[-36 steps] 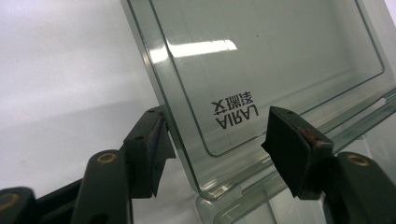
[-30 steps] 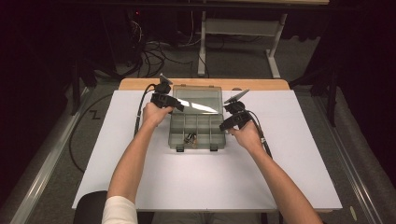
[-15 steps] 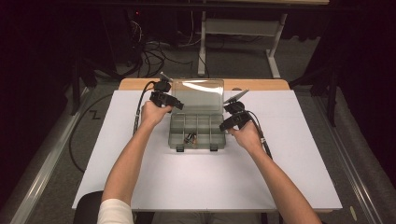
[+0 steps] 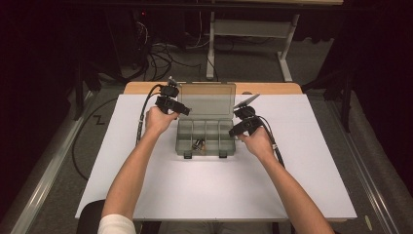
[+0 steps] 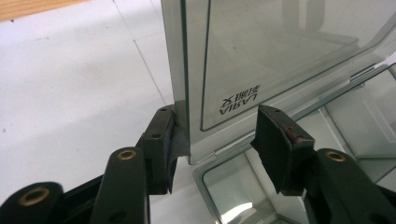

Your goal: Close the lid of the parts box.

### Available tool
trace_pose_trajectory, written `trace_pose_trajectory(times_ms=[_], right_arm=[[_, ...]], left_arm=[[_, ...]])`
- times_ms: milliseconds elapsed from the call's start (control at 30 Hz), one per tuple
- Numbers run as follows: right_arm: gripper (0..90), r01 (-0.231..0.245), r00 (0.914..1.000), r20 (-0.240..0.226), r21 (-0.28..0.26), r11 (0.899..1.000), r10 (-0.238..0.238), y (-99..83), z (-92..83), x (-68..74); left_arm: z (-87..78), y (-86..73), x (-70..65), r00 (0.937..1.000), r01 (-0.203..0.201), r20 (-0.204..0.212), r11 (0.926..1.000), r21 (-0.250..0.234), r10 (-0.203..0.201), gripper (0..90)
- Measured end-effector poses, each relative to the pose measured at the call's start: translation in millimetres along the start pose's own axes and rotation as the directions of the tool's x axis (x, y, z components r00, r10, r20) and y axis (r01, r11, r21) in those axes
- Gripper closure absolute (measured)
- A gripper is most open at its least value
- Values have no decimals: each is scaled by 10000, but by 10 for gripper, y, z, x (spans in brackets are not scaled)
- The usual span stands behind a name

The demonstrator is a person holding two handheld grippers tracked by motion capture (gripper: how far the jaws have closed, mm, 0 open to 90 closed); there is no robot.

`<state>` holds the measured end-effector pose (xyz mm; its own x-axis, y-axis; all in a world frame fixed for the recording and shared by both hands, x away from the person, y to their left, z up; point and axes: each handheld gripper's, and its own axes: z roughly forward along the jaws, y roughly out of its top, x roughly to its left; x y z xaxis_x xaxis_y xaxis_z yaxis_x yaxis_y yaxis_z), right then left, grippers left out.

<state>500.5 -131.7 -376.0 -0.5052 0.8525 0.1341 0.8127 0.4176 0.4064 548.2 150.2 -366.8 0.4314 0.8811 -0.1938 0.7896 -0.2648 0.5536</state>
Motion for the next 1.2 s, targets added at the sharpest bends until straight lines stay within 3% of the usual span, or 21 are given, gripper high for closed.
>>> trace_pose_trajectory(times_ms=[600,767,1200], right_arm=[[715,-12,10000,-58,7,10000,13,0,1,-10],[715,-8,10000,-62,-22,10000,8,-2,2,-10],[716,90,10000,-41,-24,10000,-91,-4,1,-8]], left_arm=[[-63,-100,-10,9995,-325,7,9984,-466,325,557],[-88,-123,-24,9996,-284,-14,9988,-395,283,567],[-147,-193,-37,9981,-612,67,9974,-389,615,584]])
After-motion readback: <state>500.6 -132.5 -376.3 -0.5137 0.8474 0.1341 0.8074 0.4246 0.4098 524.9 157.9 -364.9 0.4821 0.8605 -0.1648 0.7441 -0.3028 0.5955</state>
